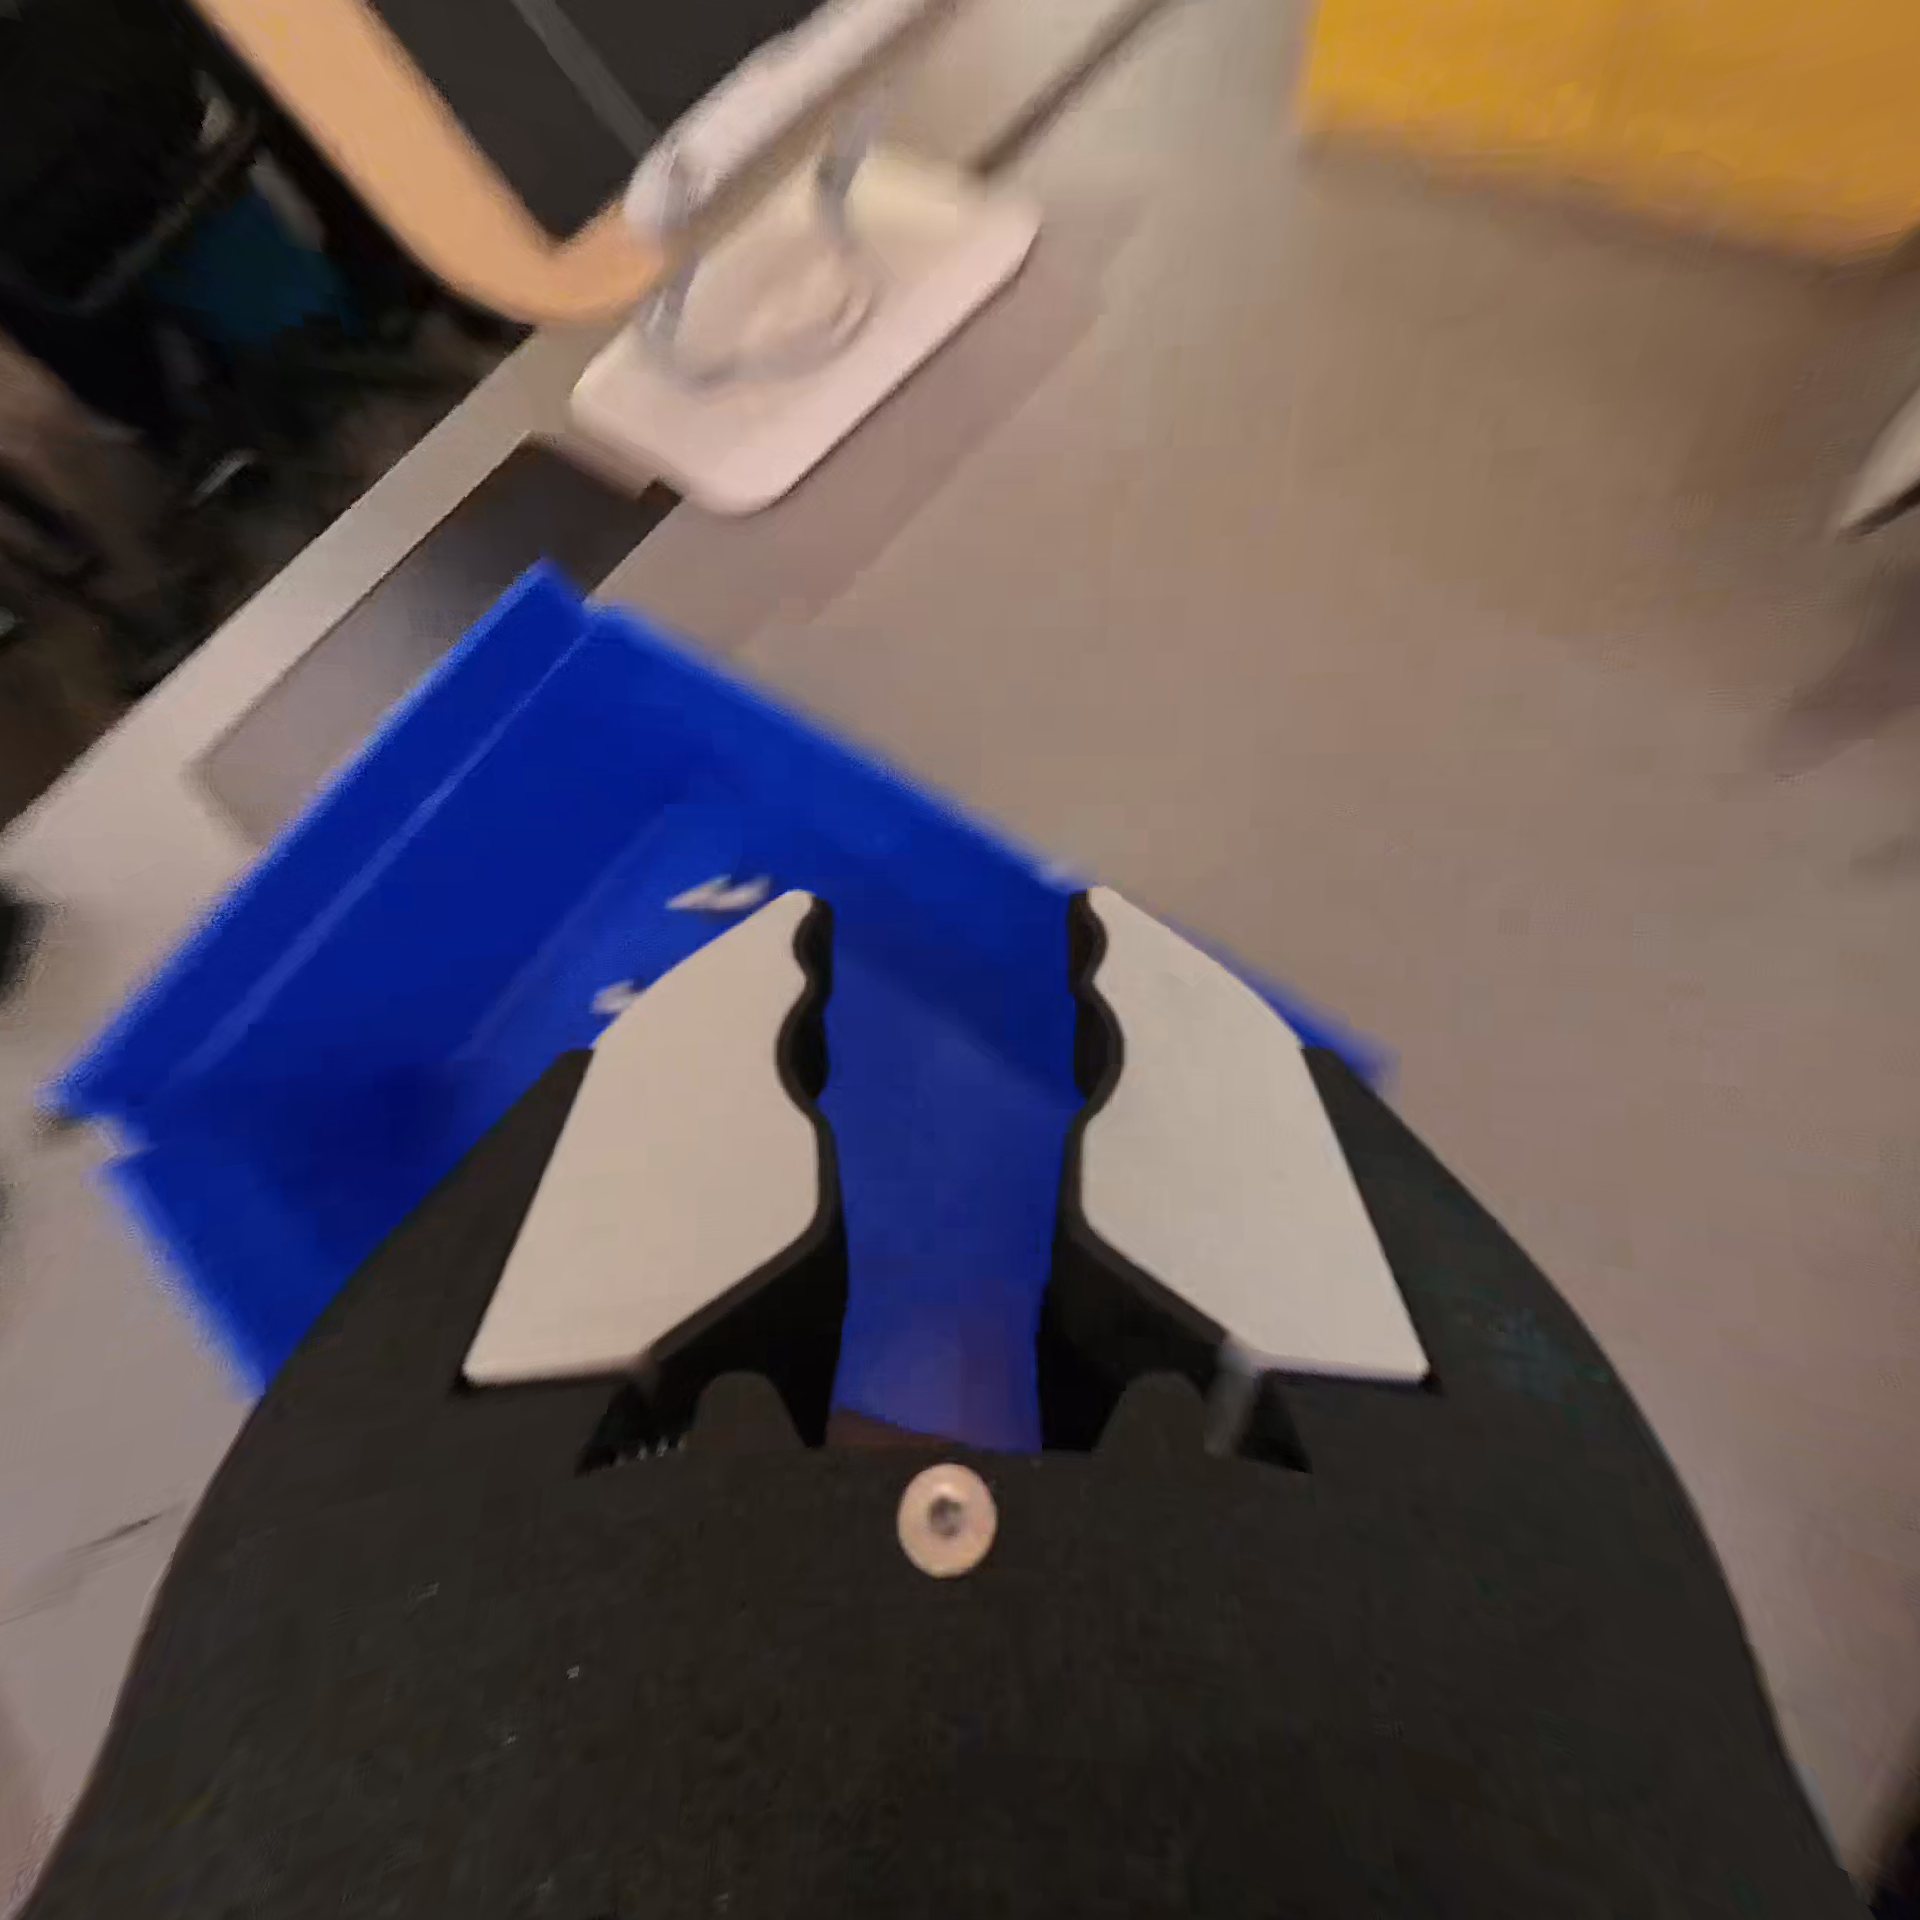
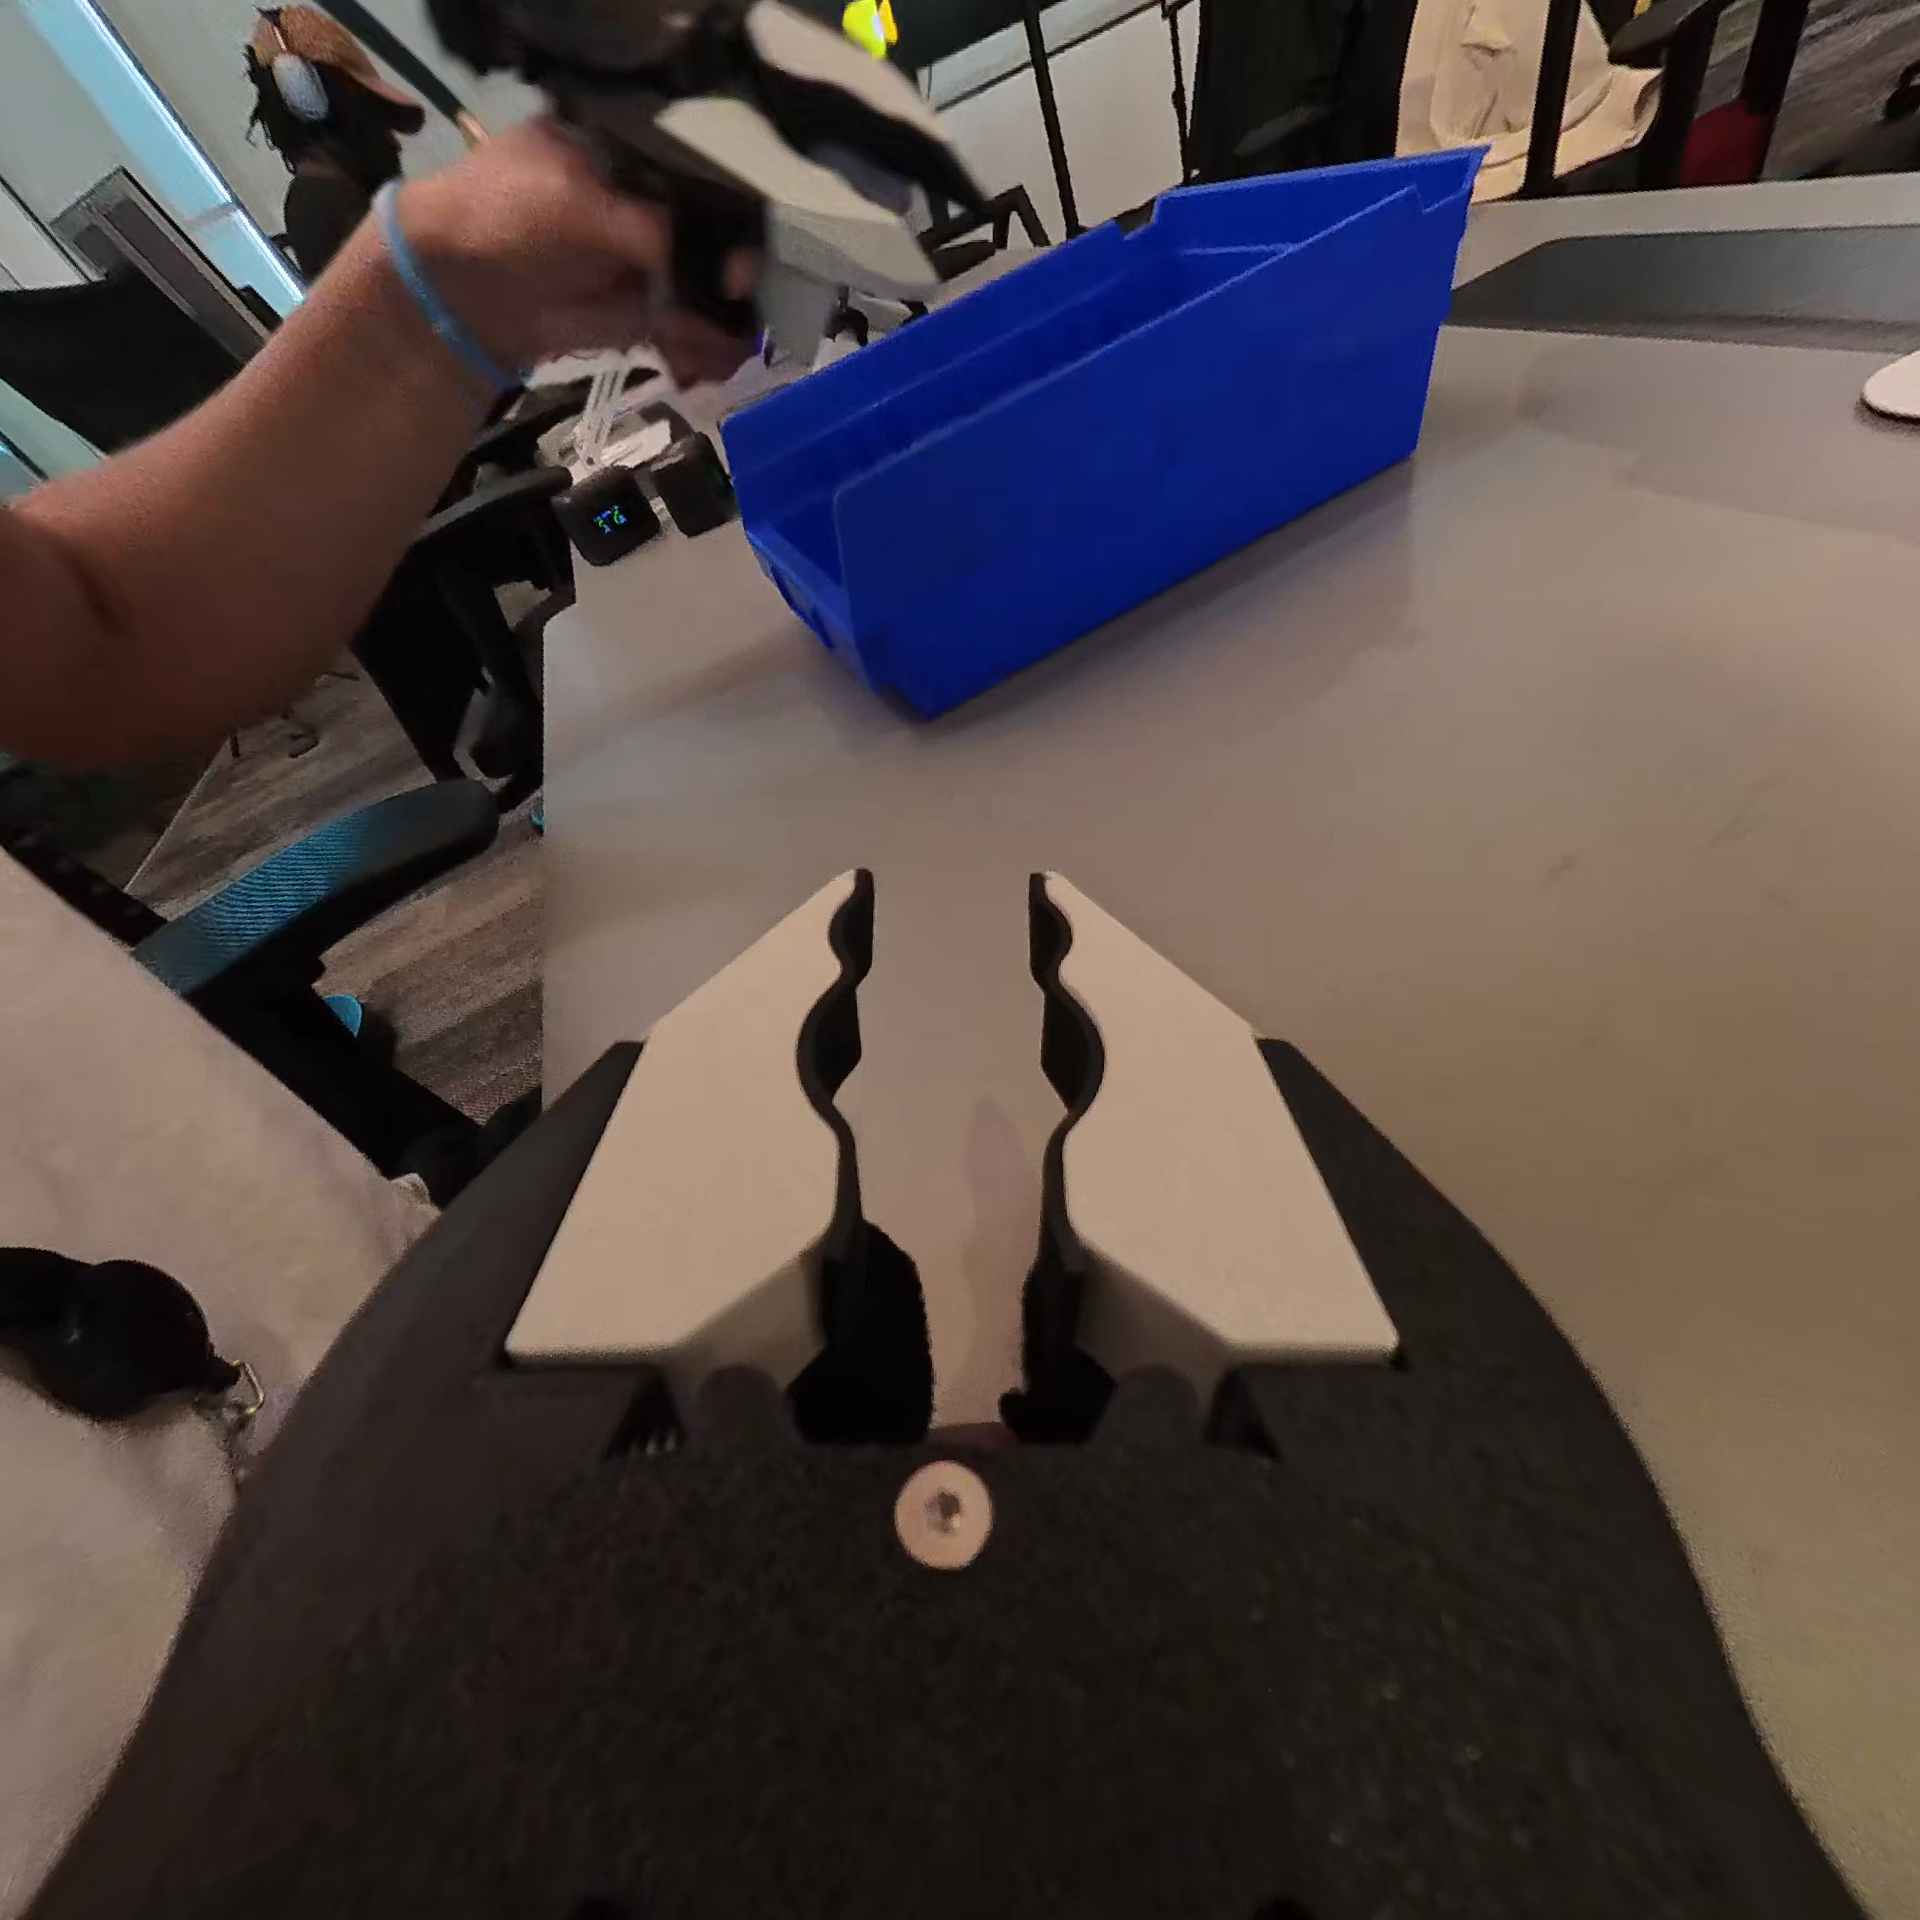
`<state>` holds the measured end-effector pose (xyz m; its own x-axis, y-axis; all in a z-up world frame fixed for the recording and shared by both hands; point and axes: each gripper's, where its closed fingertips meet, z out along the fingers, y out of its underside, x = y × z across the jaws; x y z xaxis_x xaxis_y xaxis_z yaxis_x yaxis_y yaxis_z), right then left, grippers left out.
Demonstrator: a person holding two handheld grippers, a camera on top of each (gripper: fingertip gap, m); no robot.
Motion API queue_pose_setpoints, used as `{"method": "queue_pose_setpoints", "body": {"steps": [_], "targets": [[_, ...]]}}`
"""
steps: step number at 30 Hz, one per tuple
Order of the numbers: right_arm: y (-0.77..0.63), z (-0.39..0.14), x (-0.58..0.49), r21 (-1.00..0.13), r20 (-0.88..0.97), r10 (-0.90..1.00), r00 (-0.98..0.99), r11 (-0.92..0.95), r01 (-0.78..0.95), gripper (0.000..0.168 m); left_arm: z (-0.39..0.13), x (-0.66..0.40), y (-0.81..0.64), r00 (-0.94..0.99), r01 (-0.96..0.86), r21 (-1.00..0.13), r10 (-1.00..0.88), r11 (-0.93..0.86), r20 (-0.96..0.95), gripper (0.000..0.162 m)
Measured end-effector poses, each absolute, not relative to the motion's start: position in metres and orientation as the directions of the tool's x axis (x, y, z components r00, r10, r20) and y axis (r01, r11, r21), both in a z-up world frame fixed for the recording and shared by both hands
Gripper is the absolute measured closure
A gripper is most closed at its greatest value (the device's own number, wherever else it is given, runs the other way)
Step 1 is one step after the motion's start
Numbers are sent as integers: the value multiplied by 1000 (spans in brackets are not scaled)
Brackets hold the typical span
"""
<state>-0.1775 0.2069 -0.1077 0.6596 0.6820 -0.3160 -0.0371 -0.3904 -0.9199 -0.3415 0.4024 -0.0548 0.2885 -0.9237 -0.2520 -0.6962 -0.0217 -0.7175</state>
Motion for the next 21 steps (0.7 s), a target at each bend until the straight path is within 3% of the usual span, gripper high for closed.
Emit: {"method": "queue_pose_setpoints", "body": {"steps": [3,7,16,21], "targets": [[207,-115,-177,-913,-309,678,666,-408,-8,139,-92,-356,466,133,-889,-452,-902,75,-411,111],[205,-115,-177,-906,-330,676,659,-423,-19,139,-142,-361,510,13,-966,-248,-951,67,-309,104],[208,-115,-170,-893,-368,659,655,-446,-53,139,-184,-371,532,-79,-994,-61,-974,94,-213,100],[206,-116,-177,-889,-378,672,637,-455,-47,139,-187,-365,528,-48,-994,-84,-983,64,-179,117]]}}
